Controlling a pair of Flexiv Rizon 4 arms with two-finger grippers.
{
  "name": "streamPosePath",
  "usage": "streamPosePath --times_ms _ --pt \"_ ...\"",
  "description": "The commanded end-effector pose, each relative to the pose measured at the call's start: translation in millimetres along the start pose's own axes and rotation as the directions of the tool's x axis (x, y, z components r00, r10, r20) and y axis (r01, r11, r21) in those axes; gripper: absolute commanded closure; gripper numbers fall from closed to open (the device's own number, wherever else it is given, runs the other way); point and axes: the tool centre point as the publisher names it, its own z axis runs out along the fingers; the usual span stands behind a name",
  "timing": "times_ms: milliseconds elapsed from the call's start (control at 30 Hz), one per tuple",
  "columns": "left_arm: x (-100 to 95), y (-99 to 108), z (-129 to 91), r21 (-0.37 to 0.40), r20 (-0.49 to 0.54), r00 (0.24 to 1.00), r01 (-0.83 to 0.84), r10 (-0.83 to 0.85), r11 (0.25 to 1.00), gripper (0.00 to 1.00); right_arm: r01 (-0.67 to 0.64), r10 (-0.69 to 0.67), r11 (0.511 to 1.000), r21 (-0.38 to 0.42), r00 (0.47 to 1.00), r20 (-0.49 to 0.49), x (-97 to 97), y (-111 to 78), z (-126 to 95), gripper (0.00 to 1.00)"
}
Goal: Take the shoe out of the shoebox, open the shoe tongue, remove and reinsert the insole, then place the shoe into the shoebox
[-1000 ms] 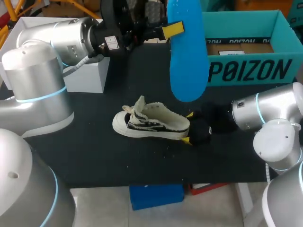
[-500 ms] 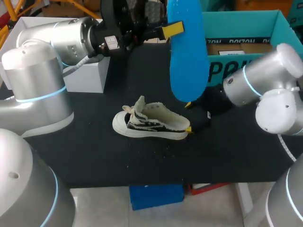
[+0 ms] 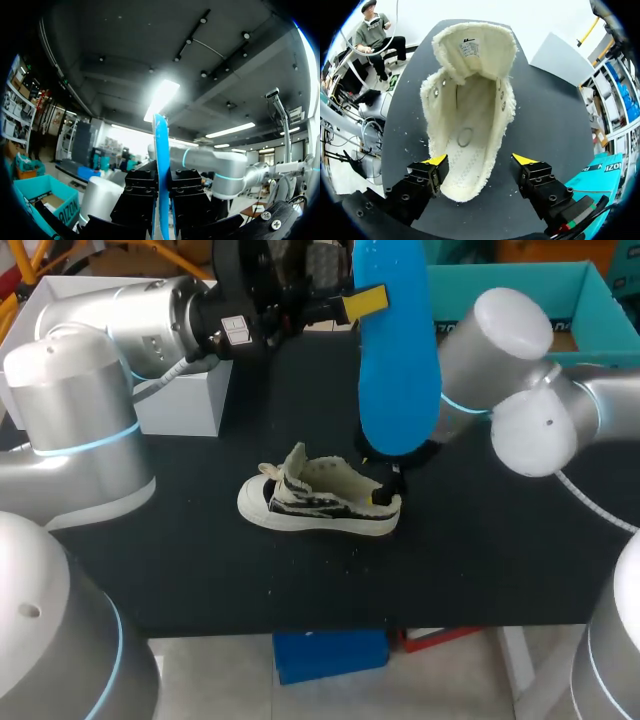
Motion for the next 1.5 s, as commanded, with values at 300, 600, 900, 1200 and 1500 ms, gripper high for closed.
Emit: streamPosePath --times_ms 300,600,900,1200,1500 --pt "0.4 1 -1 -0.001 -0.002 1.0 -0.001 0.001 1.0 1.0 0.003 0.002 0.887 0.461 1.0 -0.01 -14.4 24.4 22 0.51" --pt "0.4 1 -1 -0.001 -0.002 1.0 -0.001 0.001 1.0 1.0 -0.009 0.021 0.902 0.431 0.999 -0.024 -16.4 32.7 30 0.53" --pt "0.4 1 -1 -0.001 -0.002 1.0 -0.001 0.001 1.0 1.0 -0.019 0.038 0.917 0.398 0.999 -0.038 -16.8 36.9 39 0.54" --pt "0.4 1 -1 -0.001 -0.002 1.0 -0.001 0.001 1.0 1.0 -0.066 0.091 0.936 0.346 0.994 -0.055 -13.7 32.5 46 1.0" --pt "0.4 1 -1 -0.001 -0.002 1.0 -0.001 0.001 1.0 1.0 -0.066 0.091 0.936 0.346 0.994 -0.055 -13.7 32.5 46 1.0"
